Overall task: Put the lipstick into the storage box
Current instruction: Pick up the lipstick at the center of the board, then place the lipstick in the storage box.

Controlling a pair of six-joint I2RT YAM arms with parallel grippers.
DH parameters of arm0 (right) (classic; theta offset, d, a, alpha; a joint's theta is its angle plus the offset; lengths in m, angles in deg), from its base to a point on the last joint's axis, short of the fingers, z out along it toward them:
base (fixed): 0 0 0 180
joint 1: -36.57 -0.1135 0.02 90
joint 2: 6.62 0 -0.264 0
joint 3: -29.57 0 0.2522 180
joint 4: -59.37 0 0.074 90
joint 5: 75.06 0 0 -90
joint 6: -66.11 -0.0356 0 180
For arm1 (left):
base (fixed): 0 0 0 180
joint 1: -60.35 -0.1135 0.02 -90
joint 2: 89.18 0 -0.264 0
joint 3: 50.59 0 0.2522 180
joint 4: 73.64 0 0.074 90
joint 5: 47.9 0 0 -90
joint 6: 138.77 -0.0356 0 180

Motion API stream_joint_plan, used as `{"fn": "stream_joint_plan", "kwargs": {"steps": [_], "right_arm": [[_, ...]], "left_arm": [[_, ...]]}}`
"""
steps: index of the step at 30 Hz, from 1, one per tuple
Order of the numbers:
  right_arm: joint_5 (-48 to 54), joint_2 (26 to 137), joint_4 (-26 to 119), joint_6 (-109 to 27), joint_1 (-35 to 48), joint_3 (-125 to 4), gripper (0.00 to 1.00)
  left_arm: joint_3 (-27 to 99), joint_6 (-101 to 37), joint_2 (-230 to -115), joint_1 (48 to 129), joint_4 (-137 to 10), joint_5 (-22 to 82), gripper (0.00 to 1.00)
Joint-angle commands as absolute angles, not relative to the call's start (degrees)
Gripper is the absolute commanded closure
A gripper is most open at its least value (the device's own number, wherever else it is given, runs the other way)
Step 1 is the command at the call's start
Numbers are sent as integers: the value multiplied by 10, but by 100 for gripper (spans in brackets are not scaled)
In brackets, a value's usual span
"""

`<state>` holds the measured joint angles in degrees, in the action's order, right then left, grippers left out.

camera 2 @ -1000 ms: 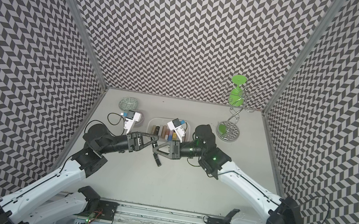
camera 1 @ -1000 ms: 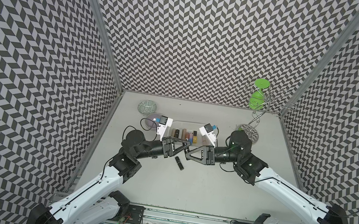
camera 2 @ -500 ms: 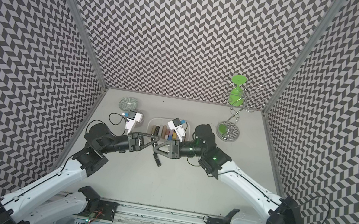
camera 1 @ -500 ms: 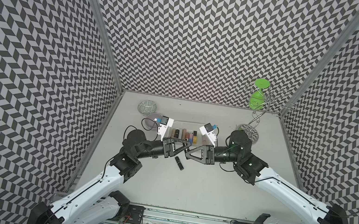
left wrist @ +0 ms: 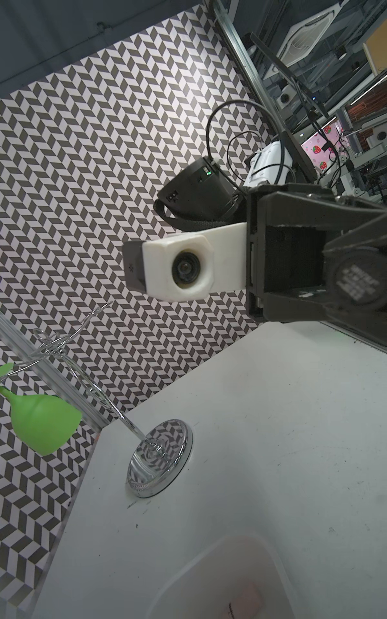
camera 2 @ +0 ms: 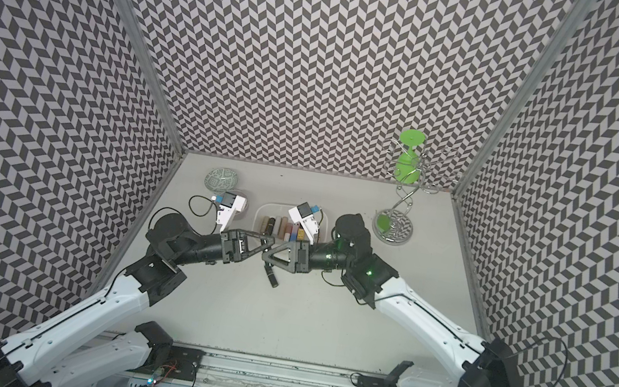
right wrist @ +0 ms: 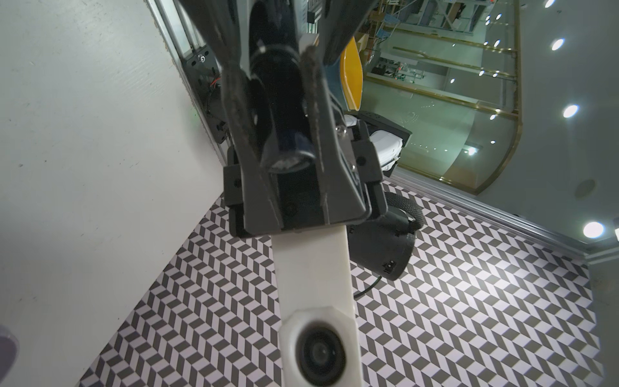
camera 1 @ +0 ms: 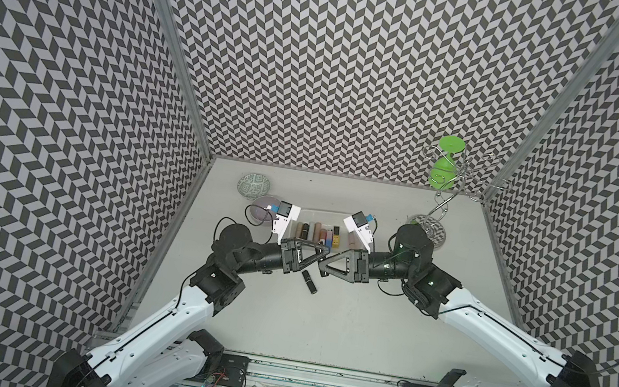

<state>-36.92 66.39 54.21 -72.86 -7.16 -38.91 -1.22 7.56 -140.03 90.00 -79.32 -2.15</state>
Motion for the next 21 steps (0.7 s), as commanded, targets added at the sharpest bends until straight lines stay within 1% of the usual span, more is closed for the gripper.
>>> {"fn": "stream_joint_plan", "kwargs": {"steps": [1,6,8,9,11,13,14,17,21], "right_arm": [[-361,666,555,-723,-74,-411,47],[-343,658,500,-688,-58,-422,45],[-299,647,436,-652,-46,-431,45],[-249,641,390,-624,-45,-439,45],[-103,636,262,-569,-43,-463,44],[20,645,153,-543,-40,-480,44],[62,651,115,-531,-40,-485,44],[90,661,50,-498,-40,-482,44],[92,652,39,-492,-40,-433,44]], "left_arm": [[6,44,-1403,903,-751,-17,93],[33,2,-1415,899,-656,18,93],[46,-17,-1423,893,-606,41,93],[49,-23,-1428,890,-592,48,93],[48,-30,-1441,883,-563,56,93],[48,-40,-1457,880,-539,61,94],[47,-45,-1465,880,-529,63,94],[47,-60,-1482,880,-507,69,94],[52,-78,-1501,880,-491,84,94]]}}
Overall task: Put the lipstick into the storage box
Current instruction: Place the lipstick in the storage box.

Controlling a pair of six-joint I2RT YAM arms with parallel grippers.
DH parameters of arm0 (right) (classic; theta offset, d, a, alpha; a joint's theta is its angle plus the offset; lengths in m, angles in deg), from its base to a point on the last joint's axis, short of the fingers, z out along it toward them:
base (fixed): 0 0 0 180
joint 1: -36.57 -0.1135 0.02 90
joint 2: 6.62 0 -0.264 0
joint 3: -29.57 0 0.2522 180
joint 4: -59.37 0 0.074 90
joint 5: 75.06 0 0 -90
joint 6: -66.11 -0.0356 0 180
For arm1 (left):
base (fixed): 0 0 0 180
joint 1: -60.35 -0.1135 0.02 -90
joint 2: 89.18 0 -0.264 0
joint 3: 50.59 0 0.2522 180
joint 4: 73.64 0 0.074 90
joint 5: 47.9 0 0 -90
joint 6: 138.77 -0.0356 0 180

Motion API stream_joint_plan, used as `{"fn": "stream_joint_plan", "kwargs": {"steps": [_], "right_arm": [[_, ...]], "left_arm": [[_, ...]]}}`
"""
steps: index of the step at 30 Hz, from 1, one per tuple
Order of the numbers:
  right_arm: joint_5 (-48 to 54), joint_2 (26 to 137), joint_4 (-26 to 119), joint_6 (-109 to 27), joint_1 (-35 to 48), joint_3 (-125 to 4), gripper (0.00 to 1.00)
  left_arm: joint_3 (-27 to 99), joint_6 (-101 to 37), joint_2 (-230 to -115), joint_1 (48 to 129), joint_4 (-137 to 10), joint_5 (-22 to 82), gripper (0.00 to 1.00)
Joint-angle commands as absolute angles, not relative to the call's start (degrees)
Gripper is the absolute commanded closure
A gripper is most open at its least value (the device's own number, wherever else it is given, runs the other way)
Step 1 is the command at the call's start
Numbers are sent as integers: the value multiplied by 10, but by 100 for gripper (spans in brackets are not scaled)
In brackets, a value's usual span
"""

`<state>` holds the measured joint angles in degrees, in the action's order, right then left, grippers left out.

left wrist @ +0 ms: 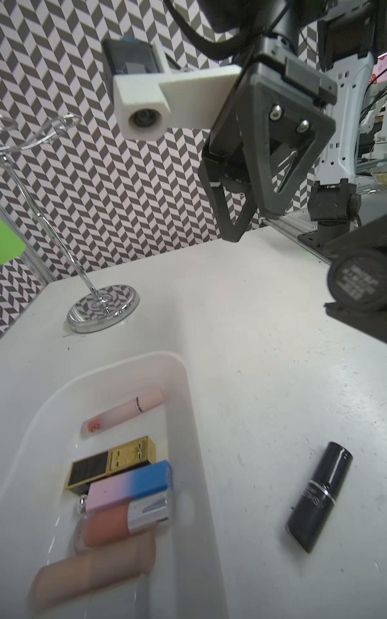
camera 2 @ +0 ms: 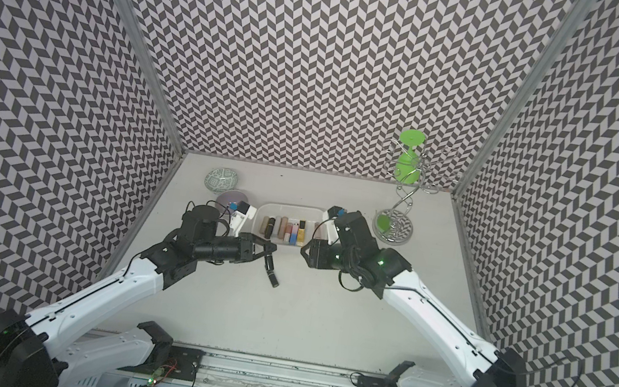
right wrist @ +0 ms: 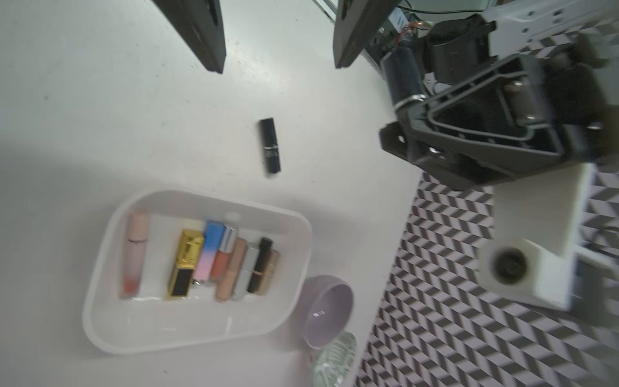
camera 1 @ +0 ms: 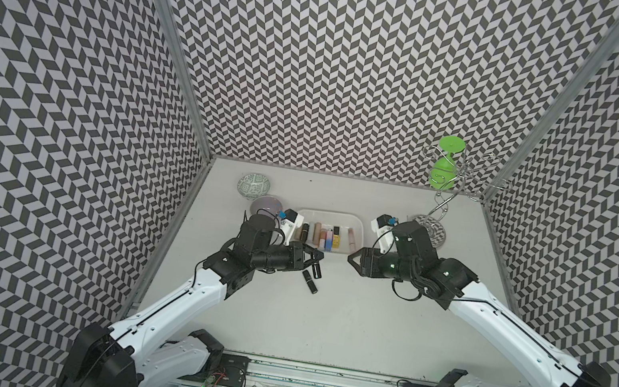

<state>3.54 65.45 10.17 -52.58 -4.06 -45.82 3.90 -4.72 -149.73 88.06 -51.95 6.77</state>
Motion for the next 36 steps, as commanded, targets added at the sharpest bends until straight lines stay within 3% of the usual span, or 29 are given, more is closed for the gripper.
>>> {"fn": "stream_joint_plan", "kwargs": {"steps": [1,10,24,36], "right_arm": [[92,646,40,-493,-41,-420,44],[100,567,30,-516,-41,-343,44],[136,448,-52,-579,-41,-337,43],[163,382,-112,-629,-41,-326,43]], "left_arm": [[55,-82,-1510,880,-488,85,94],[155,-156,-1657,881,-446,106,94],[407,-207,-1943,887,-440,91,95],[548,-225,-2092,888,-423,95,95]]}}
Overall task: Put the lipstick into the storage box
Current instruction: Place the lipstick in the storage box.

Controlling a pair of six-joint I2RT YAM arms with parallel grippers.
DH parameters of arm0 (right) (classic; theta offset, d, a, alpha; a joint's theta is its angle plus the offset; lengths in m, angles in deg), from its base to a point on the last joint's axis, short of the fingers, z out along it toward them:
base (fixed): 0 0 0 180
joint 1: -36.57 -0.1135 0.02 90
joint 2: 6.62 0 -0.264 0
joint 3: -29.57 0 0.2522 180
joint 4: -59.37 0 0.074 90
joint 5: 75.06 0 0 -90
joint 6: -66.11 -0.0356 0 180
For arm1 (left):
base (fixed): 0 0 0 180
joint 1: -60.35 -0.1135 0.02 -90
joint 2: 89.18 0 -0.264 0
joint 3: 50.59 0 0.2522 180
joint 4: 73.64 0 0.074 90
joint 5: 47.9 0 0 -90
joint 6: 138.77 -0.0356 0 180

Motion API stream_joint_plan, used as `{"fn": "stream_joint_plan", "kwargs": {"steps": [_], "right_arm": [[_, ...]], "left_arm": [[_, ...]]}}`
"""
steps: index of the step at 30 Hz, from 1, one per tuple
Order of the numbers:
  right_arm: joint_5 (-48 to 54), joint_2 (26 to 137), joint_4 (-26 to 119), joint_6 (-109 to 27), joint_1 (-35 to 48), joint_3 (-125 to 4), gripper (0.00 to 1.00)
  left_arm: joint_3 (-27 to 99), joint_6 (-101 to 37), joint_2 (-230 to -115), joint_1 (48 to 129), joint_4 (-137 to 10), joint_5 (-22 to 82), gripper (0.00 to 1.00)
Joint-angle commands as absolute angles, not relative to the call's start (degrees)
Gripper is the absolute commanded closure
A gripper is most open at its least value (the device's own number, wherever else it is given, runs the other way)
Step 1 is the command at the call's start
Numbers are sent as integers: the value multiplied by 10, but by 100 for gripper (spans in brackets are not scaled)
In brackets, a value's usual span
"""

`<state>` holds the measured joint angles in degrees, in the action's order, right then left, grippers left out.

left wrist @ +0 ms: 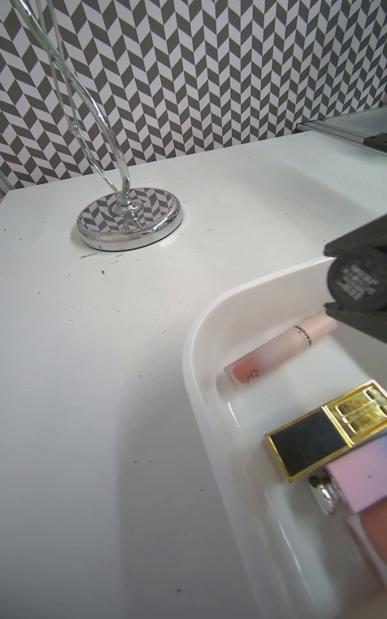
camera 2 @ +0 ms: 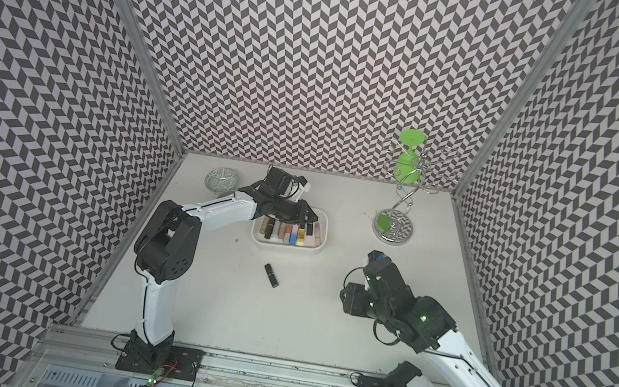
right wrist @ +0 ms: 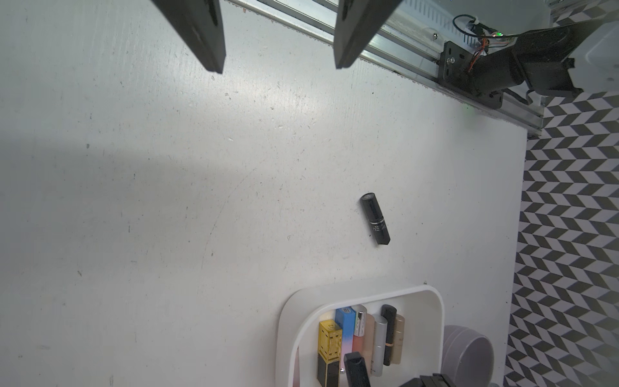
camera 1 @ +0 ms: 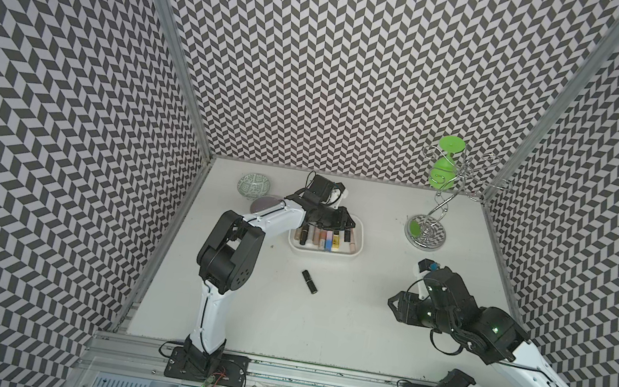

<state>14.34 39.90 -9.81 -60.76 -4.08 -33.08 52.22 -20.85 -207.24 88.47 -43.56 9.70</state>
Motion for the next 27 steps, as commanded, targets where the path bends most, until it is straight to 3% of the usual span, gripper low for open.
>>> {"fn": "stream_joint_plan", "kwargs": {"steps": [1,27], "right_arm": [[165,378,-116,-632,-41,-325,43],[161,354,-122,-675,-41,-303,43]], "left_arm": [[554,-226,-2099,888,-421,95,95],[575,-252,-2176,866,-408,104,95]]}}
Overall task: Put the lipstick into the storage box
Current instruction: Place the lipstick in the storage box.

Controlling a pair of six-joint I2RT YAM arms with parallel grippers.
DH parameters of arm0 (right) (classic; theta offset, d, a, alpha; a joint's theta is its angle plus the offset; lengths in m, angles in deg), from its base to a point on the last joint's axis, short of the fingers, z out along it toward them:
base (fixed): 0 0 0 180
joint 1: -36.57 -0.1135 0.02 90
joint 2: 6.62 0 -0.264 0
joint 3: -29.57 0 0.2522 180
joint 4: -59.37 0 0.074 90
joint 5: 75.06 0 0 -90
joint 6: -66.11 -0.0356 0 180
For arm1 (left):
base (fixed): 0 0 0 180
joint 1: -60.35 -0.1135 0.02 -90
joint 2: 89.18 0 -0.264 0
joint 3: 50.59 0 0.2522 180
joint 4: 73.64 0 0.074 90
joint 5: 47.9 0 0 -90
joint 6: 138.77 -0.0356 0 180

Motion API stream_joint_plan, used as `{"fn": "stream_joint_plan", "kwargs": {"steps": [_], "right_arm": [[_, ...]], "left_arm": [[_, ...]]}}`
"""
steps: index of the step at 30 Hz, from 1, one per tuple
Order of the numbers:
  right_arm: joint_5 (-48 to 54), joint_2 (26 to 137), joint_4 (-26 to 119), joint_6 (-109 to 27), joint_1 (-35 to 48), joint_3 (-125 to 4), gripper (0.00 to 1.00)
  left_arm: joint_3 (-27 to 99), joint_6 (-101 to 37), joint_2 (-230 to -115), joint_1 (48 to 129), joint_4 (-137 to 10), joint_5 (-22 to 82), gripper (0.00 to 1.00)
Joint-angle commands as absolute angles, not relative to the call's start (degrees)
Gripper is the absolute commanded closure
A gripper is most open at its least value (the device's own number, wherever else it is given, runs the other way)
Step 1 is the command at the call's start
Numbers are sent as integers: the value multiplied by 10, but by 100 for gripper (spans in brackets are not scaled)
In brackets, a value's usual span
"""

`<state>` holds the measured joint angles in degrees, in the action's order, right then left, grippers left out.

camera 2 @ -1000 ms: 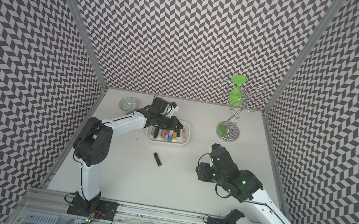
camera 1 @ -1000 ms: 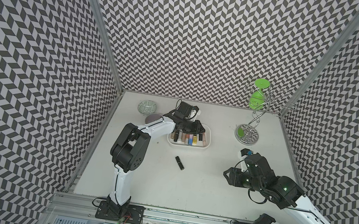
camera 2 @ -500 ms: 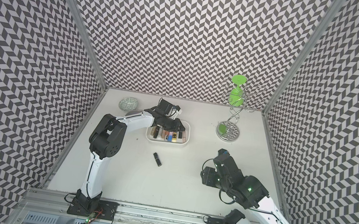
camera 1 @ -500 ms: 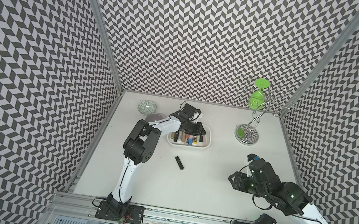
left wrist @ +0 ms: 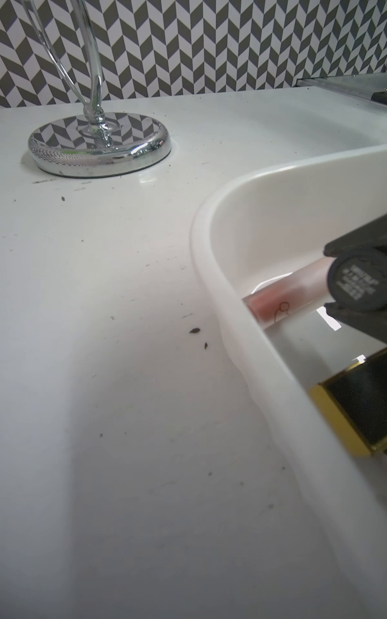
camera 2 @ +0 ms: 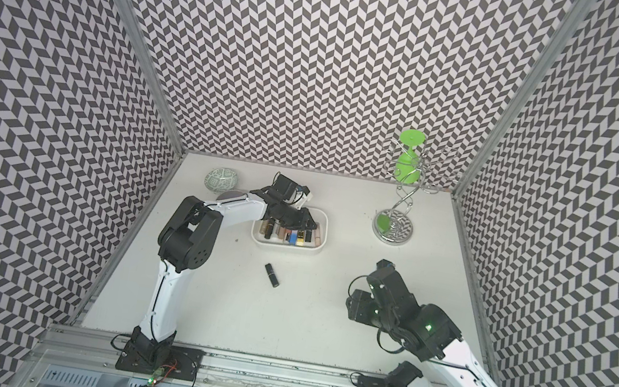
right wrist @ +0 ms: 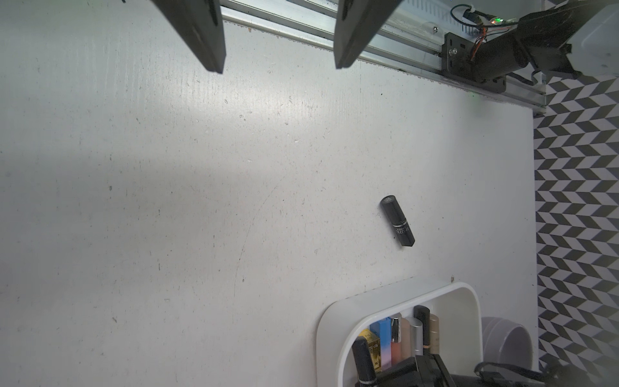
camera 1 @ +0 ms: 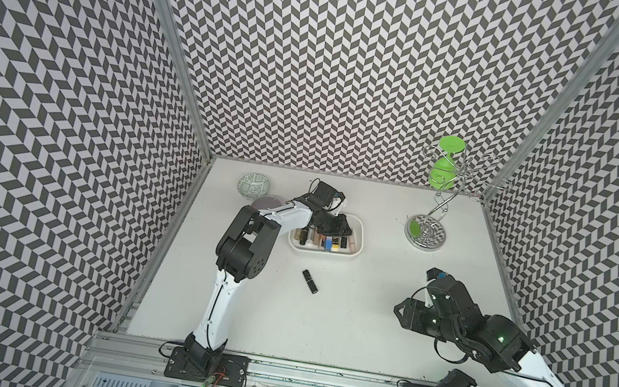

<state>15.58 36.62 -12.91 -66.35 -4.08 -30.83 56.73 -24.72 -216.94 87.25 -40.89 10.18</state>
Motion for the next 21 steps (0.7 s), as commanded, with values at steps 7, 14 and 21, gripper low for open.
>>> {"fn": "stream_joint_plan", "kwargs": {"steps": [7,14,21], "right_arm": [[160,344,-129,-686,-41,-301,43],[162,334,-137,-699,-41,-302,43],[166,323,-143,-708,-41,-304,43]], "left_arm": [[577,-247,-2183,861,-414,98,88],[577,-243,-2188,862,-419,94,79],[579,-238,-2193,860,-422,89,70]]}}
